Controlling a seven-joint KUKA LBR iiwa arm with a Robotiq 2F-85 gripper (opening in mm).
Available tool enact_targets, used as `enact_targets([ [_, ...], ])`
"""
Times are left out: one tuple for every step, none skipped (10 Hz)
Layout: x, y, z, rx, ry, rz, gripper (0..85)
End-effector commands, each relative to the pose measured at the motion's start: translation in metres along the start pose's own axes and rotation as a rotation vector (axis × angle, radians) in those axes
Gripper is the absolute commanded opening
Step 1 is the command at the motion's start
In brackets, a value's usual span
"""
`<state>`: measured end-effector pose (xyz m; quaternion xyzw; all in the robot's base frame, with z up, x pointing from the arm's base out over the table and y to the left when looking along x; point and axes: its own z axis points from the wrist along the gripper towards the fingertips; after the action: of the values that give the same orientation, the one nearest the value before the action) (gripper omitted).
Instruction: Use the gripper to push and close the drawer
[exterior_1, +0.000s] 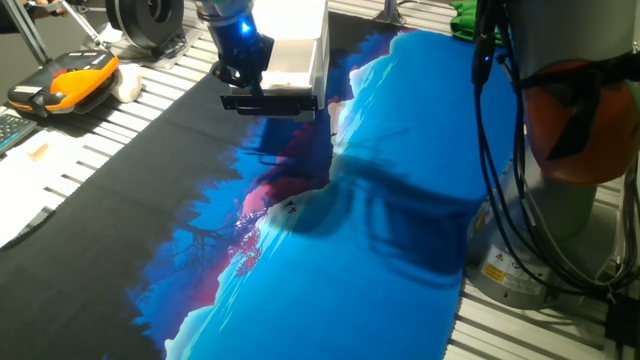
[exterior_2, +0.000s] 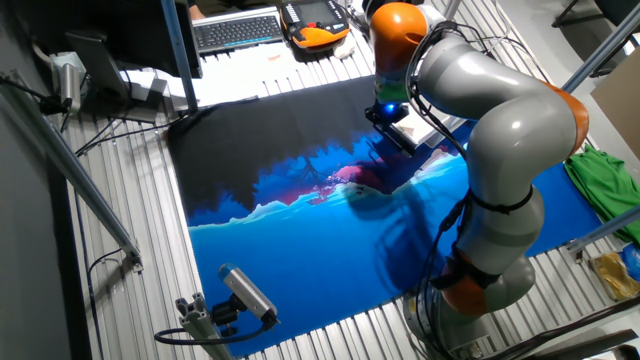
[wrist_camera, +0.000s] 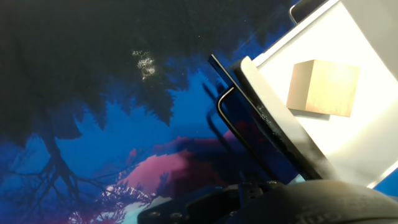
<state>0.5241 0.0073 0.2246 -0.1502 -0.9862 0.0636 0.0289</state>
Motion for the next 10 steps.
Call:
enact_targets([
  [0.000,0.000,0.000,0.000,-0.001,0.002,0.0],
  [0.000,0.000,0.001,0.000,-0.001,0.002,0.0],
  [-0.001,0.001,0.002,0.004,-0.005,0.002,0.0],
  [-0.002,0.002,0.004,0.014,-0.011,0.001,0.0],
  [-0.002,0.002,0.005,0.014,-0.012,0.002,0.0],
  [-0.002,0.003,0.006,0.012,-0.012,0.002,0.0],
  [-0.002,0.003,0.007,0.012,-0.013,0.002,0.0],
  [-0.002,0.003,0.009,0.009,-0.012,0.002,0.0],
  [-0.003,0.004,0.011,0.007,-0.012,0.001,0.0],
  [-0.003,0.004,0.015,0.004,-0.014,0.002,0.0],
])
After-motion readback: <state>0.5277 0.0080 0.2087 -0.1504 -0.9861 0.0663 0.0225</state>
